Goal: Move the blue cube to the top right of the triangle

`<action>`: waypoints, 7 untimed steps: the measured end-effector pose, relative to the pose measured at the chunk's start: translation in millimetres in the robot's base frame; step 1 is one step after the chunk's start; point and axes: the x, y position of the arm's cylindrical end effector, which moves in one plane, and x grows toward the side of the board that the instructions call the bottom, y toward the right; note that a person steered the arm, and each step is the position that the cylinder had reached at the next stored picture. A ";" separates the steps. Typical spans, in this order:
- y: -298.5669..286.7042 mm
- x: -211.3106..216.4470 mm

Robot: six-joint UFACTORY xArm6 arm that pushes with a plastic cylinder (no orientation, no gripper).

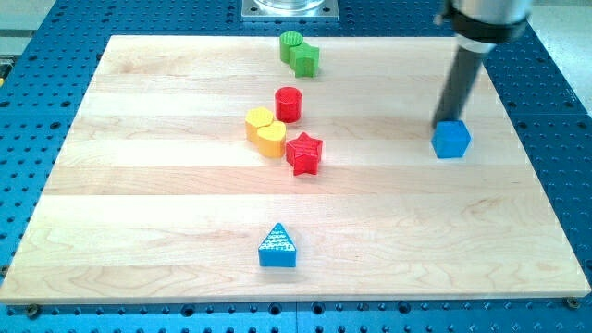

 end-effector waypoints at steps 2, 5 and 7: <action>-54.8 59.9; -106.1 100.3; -156.3 100.1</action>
